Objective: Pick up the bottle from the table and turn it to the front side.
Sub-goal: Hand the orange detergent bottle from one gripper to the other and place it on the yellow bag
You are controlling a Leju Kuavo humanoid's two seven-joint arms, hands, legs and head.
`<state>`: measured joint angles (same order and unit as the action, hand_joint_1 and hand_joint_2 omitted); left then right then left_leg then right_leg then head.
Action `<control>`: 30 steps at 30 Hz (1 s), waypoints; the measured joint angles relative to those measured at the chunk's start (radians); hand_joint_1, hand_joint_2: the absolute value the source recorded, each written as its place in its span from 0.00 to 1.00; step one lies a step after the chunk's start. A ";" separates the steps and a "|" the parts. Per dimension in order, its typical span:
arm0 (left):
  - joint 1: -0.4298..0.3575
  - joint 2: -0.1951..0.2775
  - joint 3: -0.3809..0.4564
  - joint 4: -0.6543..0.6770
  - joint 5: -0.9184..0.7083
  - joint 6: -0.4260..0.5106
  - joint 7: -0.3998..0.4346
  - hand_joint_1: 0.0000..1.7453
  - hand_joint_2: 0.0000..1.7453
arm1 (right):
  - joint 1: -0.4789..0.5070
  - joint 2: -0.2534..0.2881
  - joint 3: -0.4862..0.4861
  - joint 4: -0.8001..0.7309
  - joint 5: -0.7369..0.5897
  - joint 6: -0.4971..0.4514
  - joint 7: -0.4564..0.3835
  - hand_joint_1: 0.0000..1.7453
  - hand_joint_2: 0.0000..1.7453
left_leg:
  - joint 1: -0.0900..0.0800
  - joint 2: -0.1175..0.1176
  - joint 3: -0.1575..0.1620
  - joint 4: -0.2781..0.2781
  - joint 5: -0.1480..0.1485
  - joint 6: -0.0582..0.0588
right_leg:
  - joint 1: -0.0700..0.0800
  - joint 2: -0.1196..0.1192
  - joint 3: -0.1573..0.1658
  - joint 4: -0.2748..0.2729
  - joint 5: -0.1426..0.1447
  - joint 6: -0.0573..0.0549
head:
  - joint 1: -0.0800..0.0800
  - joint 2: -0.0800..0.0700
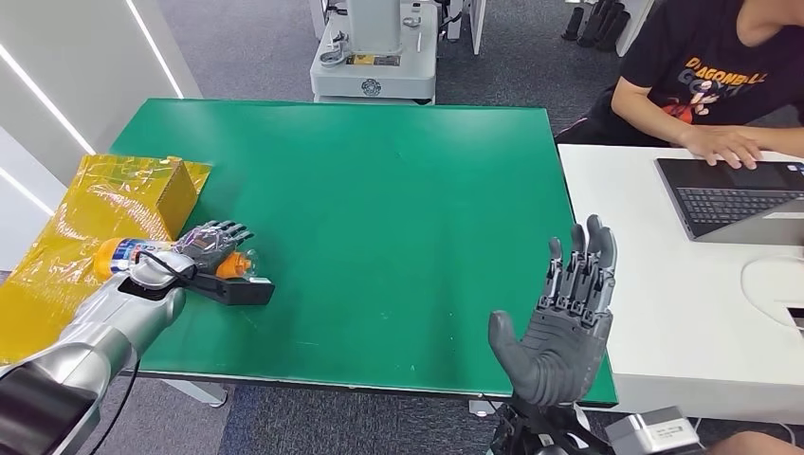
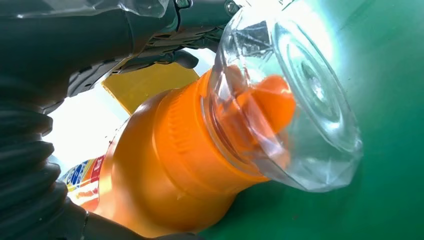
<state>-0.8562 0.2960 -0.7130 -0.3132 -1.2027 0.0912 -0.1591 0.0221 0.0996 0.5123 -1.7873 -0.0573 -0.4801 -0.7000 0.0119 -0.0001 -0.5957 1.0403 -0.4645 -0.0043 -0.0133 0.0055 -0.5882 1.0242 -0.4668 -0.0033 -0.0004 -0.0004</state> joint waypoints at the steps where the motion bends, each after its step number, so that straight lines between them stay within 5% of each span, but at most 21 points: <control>1: 0.000 0.001 0.000 0.000 0.000 0.003 0.000 0.00 1.00 | 0.000 0.000 0.000 0.000 -0.001 0.002 0.000 0.00 1.00 | 0.000 0.000 0.000 0.000 0.000 0.000 | 0.000 0.000 0.000 0.000 0.000 0.000 | 0.000 0.000; 14: -0.009 0.021 0.000 0.000 -0.006 0.079 -0.058 0.00 1.00 | 0.000 0.000 0.001 0.000 0.003 -0.015 0.000 0.00 1.00 | 0.000 0.000 0.000 0.000 0.000 0.000 | 0.000 0.000 0.000 0.000 0.000 0.000 | 0.000 0.000; 21: -0.045 0.037 0.001 -0.055 -0.014 0.155 -0.175 0.00 1.00 | 0.007 0.000 0.005 -0.004 0.012 -0.037 0.000 0.00 1.00 | 0.000 0.000 0.000 0.000 0.000 -0.001 | 0.000 0.000 0.000 0.000 0.000 0.000 | 0.000 0.000; 25: -0.023 0.097 0.020 -0.230 0.069 0.145 -0.204 0.00 1.00 | 0.017 0.000 0.003 -0.009 0.015 -0.026 0.000 0.00 1.00 | 0.000 0.002 0.000 -0.001 0.000 -0.001 | 0.000 0.002 0.000 0.000 0.000 -0.001 | 0.000 0.000; 30: 0.143 0.225 0.113 -0.600 0.356 0.074 -0.248 0.00 1.00 | 0.034 -0.001 -0.005 -0.009 0.012 0.002 0.000 0.00 1.00 | 0.000 0.003 0.000 -0.002 0.000 -0.001 | 0.000 0.004 -0.002 0.000 -0.001 -0.002 | 0.000 0.000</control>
<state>-0.7136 0.5212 -0.5995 -0.9130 -0.8464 0.1655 -0.4075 0.0561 0.0989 0.5075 -1.7964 -0.0454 -0.4780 -0.7000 0.0118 0.0033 -0.5953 1.0386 -0.4647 -0.0057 -0.0133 0.0094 -0.5905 1.0244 -0.4675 -0.0051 -0.0005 -0.0004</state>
